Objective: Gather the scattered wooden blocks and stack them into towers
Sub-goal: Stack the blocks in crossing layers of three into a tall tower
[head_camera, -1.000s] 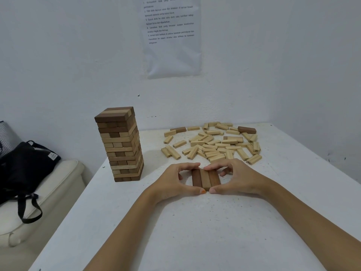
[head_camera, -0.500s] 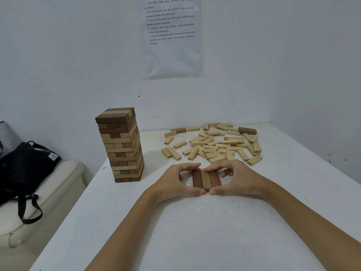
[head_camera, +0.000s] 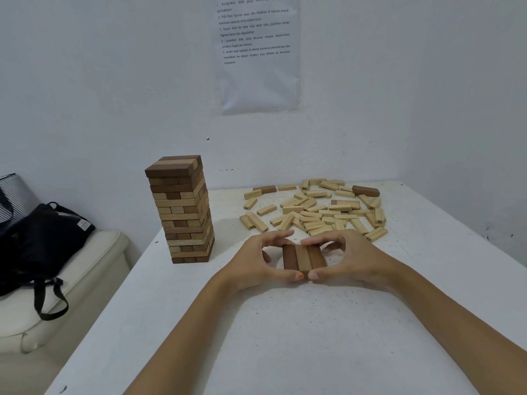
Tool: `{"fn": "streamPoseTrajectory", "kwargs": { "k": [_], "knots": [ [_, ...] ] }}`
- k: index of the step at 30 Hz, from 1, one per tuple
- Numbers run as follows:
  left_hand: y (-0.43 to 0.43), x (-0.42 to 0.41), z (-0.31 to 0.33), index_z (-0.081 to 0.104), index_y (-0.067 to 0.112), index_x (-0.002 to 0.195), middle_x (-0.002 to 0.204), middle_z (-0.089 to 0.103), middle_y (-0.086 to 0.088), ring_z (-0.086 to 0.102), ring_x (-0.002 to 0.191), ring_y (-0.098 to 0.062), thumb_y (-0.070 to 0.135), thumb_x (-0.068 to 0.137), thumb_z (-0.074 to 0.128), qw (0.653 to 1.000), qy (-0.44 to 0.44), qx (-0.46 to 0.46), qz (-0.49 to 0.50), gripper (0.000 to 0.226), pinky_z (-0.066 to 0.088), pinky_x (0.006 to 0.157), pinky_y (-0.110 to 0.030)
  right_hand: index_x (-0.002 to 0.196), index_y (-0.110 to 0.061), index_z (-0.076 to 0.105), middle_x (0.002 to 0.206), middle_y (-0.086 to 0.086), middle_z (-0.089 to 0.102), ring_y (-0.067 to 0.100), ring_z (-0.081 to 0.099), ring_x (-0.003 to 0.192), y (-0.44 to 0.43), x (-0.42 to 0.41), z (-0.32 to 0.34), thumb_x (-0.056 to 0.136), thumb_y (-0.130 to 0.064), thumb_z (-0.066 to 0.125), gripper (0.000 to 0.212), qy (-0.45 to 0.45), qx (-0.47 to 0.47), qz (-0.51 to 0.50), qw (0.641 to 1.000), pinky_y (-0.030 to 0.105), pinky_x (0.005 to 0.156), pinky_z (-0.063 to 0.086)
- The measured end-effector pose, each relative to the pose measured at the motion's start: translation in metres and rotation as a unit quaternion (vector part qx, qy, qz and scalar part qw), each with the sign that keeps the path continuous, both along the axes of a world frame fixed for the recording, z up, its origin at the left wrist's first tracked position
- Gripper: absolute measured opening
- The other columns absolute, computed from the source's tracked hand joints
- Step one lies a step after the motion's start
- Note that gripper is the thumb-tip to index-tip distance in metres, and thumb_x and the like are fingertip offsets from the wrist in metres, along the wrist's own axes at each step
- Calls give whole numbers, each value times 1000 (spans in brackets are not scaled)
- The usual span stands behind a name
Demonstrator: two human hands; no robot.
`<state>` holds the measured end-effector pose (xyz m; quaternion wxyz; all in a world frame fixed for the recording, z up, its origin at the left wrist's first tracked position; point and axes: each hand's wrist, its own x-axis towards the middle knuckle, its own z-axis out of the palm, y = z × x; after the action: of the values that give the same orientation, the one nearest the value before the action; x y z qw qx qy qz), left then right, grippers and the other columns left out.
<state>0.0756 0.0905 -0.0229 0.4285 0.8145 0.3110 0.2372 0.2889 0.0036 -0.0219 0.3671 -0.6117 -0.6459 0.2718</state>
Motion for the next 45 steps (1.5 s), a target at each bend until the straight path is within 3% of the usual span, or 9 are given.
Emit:
{"fn": "streamPoseTrajectory", "kwargs": {
  "k": [3,8,14,20,23,28,34,39,45],
  "knots": [
    [-2,-1,9,51,29,136,117,63,14,54,113,1,25,62,89,999,2,50,-3,83,42,79,-13,114,-42,68,118,-21,64,-3,57,111,-3,0,11,58,-40,92,61,-17,25,21,999,24,97,49],
    [-8,-2,32,44,34,138,118,63,14,51,115,5,28,63,89,994,-22,107,-5,88,43,88,-17,112,-31,71,115,-14,69,2,60,112,-13,-1,35,62,-22,91,54,13,75,38,996,24,99,47],
    [-12,-12,77,42,33,141,119,61,12,49,107,10,30,62,89,985,-24,169,-13,92,37,84,-5,107,-30,73,112,-15,70,3,62,109,-19,-12,77,56,-27,89,54,4,114,53,992,26,98,48],
    [-10,-39,139,42,30,142,116,63,16,51,114,5,34,63,86,962,-27,272,0,91,39,91,-8,107,-31,71,109,-15,70,5,62,108,-7,-38,134,56,-37,86,53,-37,185,76,979,33,96,48],
    [1,-57,164,44,26,141,115,64,15,52,114,6,36,63,85,955,-21,297,6,90,38,94,-10,106,-31,71,105,-18,70,1,62,105,9,-54,158,57,-38,85,52,-52,205,90,973,30,94,50],
    [25,-88,191,45,26,140,112,66,16,54,111,6,42,61,81,954,7,297,31,88,37,92,-6,107,-31,70,104,-16,70,-3,61,103,48,-83,179,60,-40,86,50,-54,216,100,970,24,88,48],
    [67,-123,196,47,30,137,116,66,14,55,116,-2,41,65,83,970,42,235,56,81,37,102,-21,105,-33,68,103,-16,68,-8,59,96,97,-118,182,61,-40,88,48,-40,183,92,978,13,77,43],
    [94,-143,194,48,32,135,118,65,15,54,118,-4,36,70,81,975,77,201,59,73,36,105,-25,108,-29,67,100,-15,66,-4,59,97,121,-140,176,64,-37,88,50,-13,153,89,984,13,74,41],
    [110,-151,187,48,33,136,122,63,16,51,122,-2,47,63,77,978,105,175,45,81,38,108,-33,113,-27,66,105,-9,65,2,59,101,134,-149,165,65,-37,88,54,-13,131,79,988,13,73,42]
  ]
}}
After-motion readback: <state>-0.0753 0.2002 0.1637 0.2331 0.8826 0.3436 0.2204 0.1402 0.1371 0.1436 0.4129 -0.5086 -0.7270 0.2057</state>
